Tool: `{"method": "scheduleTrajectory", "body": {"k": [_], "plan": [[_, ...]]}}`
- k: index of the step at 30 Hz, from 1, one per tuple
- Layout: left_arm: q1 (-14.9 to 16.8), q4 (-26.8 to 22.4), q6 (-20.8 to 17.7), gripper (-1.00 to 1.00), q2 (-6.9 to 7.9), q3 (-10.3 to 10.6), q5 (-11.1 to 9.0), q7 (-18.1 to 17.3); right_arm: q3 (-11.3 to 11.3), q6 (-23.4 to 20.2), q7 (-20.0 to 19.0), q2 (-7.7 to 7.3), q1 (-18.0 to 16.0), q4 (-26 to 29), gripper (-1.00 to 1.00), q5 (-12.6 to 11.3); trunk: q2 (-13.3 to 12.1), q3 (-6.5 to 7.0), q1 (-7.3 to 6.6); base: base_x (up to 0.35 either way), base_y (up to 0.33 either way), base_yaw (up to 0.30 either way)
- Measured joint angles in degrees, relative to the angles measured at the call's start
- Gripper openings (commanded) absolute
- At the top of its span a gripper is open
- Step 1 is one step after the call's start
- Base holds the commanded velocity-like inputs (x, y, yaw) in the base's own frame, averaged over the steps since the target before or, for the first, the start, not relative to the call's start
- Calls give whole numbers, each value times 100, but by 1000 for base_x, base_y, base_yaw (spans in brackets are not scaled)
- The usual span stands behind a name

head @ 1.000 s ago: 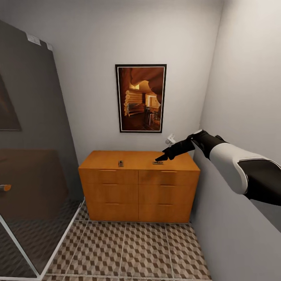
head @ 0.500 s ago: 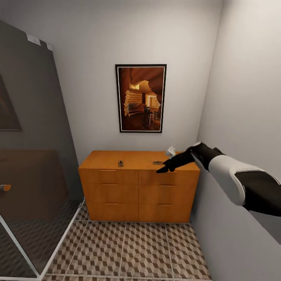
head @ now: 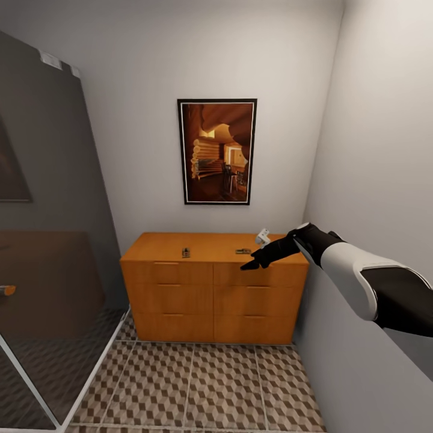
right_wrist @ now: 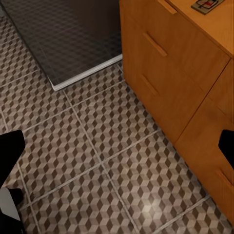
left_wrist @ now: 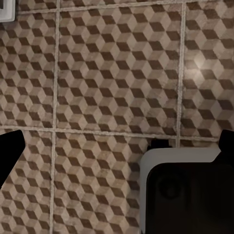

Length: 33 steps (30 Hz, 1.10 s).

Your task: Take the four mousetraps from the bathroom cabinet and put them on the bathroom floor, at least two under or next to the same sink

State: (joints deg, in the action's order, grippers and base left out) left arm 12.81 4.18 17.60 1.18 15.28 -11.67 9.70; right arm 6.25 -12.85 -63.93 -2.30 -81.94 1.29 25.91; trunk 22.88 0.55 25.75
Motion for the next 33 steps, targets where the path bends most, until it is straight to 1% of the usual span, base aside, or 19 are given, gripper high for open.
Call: {"method": "scheduleTrajectory", "body": {"k": [8, 18, 33], "plan": [[-24, 0, -2, 100, 0, 4, 0, -8, -1, 4, -33, -23, 8, -7, 100, -1, 0, 0, -1, 225, 0, 0], [-38, 0, -2, 100, 0, 4, 0, -14, -7, 1, -314, -122, 10, 0, 100, 4, 0, 0, -2, 283, 0, 0], [-47, 0, -2, 100, 0, -3, 0, -14, -17, 4, -466, -192, 11, 10, 100, 5, 0, 0, -1, 288, 0, 0]]}}
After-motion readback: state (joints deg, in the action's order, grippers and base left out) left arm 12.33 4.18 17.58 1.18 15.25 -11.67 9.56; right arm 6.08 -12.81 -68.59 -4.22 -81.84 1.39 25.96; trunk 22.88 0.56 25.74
